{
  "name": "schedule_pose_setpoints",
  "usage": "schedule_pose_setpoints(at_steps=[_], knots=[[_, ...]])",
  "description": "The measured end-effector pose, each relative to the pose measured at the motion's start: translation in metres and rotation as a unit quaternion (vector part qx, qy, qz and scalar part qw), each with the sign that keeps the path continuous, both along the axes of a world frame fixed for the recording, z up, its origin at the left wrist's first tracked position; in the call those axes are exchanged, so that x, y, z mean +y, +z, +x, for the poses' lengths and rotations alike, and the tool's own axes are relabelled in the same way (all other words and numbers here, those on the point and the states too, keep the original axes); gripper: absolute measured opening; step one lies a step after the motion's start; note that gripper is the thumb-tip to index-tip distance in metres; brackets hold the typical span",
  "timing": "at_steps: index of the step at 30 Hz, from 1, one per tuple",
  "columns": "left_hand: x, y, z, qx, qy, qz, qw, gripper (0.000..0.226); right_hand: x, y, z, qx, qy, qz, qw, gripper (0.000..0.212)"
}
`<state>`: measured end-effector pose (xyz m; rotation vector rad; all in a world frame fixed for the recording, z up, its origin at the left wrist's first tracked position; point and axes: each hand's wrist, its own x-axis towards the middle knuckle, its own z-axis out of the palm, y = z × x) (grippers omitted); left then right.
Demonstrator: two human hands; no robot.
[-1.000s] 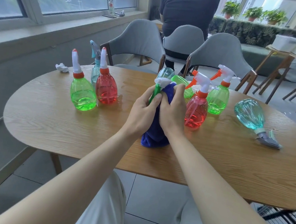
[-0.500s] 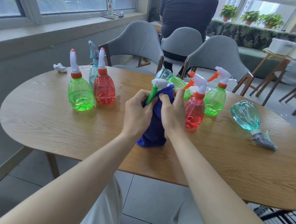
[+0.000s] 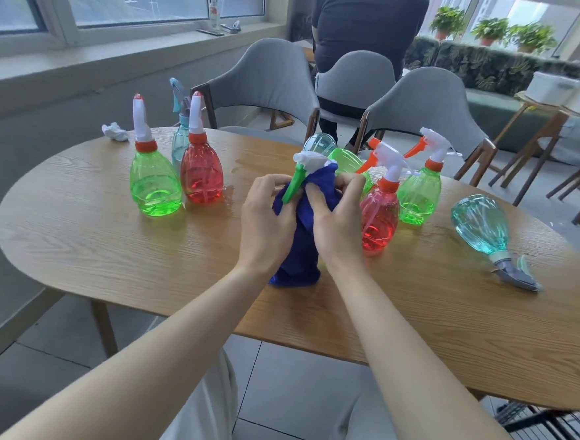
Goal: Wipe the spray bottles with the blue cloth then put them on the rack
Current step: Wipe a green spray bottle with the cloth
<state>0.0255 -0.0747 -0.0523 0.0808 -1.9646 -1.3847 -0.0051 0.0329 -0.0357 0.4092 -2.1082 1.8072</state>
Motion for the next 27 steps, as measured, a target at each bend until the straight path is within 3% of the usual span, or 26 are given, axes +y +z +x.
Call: schedule_pose_setpoints(at_steps=[6, 11, 19, 22, 25, 27], knots=[[-0.005, -0.003, 0.011, 0.015, 0.008, -0.073, 0.997, 0.037, 0.007, -0.006, -0.001, 0.004, -0.001, 0.020, 1.000, 0.032], [-0.018, 0.002, 0.004, -0.011, -0.011, -0.143, 0.990, 0.034, 0.003, -0.008, 0.002, 0.003, -0.016, 0.029, 0.999, 0.028], [-0.027, 0.021, -0.008, -0.162, -0.028, -0.270, 0.949, 0.019, 0.007, -0.007, 0.002, -0.005, -0.040, 0.072, 0.997, 0.037], [-0.025, 0.020, -0.005, -0.219, -0.031, -0.202, 0.954, 0.026, 0.010, -0.009, 0.004, 0.002, -0.043, 0.100, 0.994, 0.045], [-0.017, 0.015, 0.001, -0.183, -0.106, -0.028, 0.977, 0.038, 0.013, -0.011, 0.008, -0.004, -0.043, 0.094, 0.995, 0.048], [-0.013, 0.017, 0.004, -0.171, -0.135, 0.031, 0.975, 0.048, 0.013, -0.012, 0.009, -0.024, -0.043, 0.065, 0.997, 0.045]])
